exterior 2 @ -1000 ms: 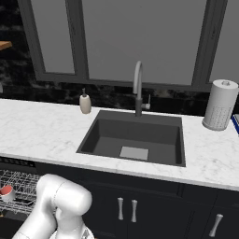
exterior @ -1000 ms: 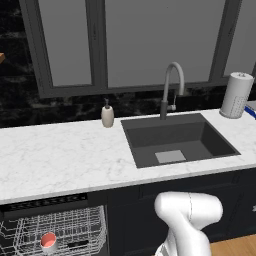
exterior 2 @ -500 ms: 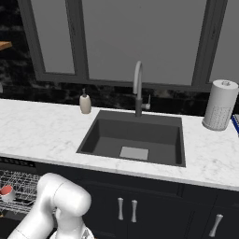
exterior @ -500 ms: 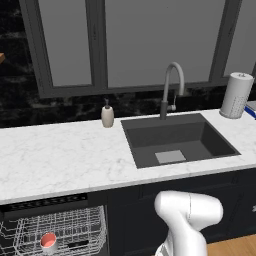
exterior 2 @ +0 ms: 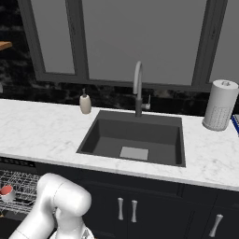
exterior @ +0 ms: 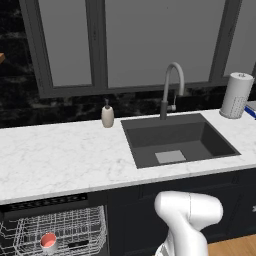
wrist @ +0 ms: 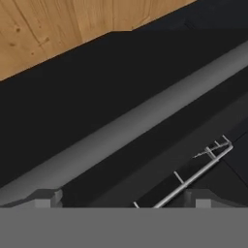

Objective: Pick up the cup and bowl from the counter, place them in the dishwasher, and close the dishwasher door.

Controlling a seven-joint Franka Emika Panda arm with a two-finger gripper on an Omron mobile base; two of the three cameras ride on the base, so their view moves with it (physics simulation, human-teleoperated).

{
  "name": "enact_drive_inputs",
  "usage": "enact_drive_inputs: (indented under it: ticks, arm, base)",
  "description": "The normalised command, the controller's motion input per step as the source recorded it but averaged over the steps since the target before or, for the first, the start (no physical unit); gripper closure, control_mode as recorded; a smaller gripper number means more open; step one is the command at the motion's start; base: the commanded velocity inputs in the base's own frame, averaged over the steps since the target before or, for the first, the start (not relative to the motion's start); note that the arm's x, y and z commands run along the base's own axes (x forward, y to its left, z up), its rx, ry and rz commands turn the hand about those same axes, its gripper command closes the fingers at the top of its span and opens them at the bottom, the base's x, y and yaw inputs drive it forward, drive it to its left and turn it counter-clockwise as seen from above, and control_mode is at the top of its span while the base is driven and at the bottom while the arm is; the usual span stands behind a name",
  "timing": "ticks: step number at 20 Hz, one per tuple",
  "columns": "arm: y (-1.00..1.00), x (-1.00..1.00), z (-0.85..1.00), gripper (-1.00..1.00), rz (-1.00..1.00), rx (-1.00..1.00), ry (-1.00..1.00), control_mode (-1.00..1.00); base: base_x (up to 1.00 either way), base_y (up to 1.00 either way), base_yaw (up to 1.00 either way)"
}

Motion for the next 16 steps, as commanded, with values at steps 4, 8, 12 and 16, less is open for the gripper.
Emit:
enact_drive_inputs:
  ticks: [4,8,12,16]
  arm:
    - [-0.04,1.00,-0.21,-1.00,0.00,0.00,-0.08,-1.00]
    - [-0.06,1.00,-0.01,-1.00,-0.01,0.00,-0.07,-1.00]
    - [-0.05,1.00,-0.03,-1.00,-0.07,0.03,-0.02,-1.00]
    - [-0.01,0.32,-0.32,-1.00,-0.01,0.09,-0.09,-1.00]
  base:
    - [0.00,0.00,0.00]
    - [0.00,0.00,0.00]
    - [0.00,0.00,0.00]
    - [0.00,0.00,0.00]
